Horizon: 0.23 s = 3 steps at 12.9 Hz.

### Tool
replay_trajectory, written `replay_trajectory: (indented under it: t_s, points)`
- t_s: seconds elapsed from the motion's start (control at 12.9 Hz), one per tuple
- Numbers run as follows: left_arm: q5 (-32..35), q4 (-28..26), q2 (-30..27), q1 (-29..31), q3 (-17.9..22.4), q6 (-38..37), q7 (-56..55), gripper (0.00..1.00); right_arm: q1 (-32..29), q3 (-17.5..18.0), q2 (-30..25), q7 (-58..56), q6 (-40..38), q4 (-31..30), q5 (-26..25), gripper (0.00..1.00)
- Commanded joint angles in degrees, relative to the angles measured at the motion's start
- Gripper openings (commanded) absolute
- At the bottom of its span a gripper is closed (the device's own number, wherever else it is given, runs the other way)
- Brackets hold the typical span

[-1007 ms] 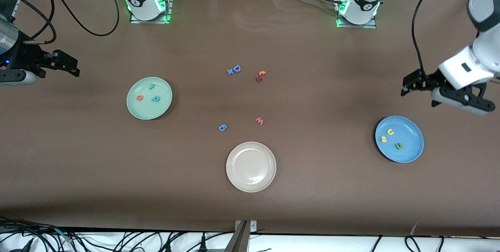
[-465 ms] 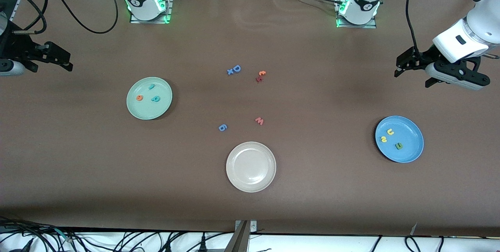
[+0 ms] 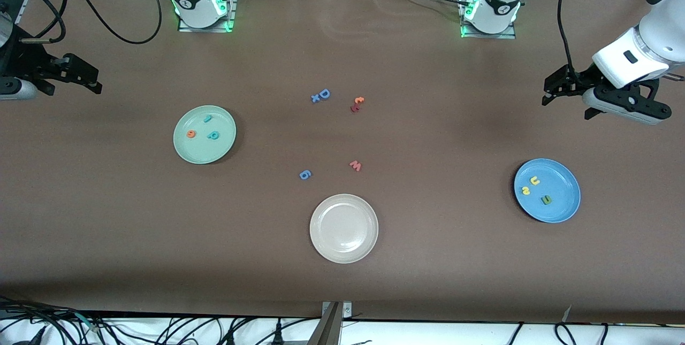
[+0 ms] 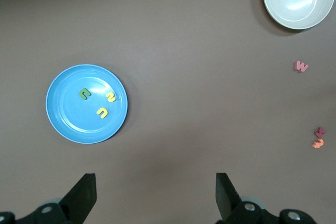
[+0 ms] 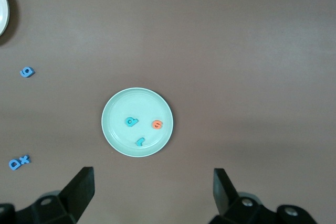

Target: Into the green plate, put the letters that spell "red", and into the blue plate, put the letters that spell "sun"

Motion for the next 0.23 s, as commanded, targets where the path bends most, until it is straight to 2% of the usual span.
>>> replay_trajectory:
  t_s: [0.0,0.15]
  points:
    - [1.7,3.4,2.0,0.8,-0.8,-1.9,-0.9,1.0,-0.7,0.2,-1.0,-1.5,0.4,-1.0,1.0,1.0]
    - [3.1,3.4,1.9,0.7,-0.9,-2.0,-1.0,1.0,-0.7,0.2,-1.0,-1.5,0.1,-1.0,1.1,1.0]
